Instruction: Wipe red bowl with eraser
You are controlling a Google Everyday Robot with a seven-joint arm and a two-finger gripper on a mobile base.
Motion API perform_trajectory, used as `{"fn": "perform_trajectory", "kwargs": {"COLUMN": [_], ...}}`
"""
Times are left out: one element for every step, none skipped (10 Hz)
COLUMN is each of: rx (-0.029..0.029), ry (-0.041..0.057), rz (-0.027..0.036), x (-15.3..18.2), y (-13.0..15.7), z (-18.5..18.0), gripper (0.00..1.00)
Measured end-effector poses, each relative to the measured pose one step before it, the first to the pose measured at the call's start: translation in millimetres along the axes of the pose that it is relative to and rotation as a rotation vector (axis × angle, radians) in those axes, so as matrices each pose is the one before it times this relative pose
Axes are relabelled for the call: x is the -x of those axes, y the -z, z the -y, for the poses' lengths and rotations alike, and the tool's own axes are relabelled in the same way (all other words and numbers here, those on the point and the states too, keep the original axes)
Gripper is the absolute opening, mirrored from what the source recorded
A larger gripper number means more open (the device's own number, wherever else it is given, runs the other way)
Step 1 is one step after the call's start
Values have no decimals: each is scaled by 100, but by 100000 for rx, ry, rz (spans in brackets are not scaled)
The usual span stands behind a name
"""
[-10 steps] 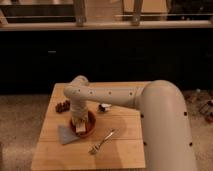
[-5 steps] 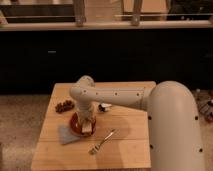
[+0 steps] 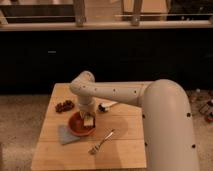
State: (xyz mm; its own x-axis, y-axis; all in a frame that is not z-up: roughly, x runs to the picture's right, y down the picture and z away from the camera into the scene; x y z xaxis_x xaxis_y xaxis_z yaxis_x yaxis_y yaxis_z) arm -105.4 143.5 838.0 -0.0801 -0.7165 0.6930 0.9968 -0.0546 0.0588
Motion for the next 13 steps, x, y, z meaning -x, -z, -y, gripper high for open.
{"fn": "perform_trajectory", "kwargs": {"rx": [555, -4, -32, -64, -61, -156, 117, 185, -156, -53, 232, -87, -337], "ry": [1666, 1748, 2357, 3652, 2607, 3096, 1490, 1062, -1062, -1930, -2621, -2081, -1707], "rz": [-136, -25, 210, 785, 665, 751, 450, 388, 197, 26, 229, -97, -233], "x": [-629, -349, -186, -165, -61, 172, 398, 630, 913, 564, 817, 445, 451], "y": [125, 75, 48, -53, -99, -129, -7, 25, 49, 65, 102, 60, 112], "z": [553, 702, 910, 1411, 1053, 1186, 438, 159, -195, -788, -1116, -747, -314], "gripper": [0, 0, 0, 0, 0, 0, 0, 0, 0, 0, 0, 0, 0]}}
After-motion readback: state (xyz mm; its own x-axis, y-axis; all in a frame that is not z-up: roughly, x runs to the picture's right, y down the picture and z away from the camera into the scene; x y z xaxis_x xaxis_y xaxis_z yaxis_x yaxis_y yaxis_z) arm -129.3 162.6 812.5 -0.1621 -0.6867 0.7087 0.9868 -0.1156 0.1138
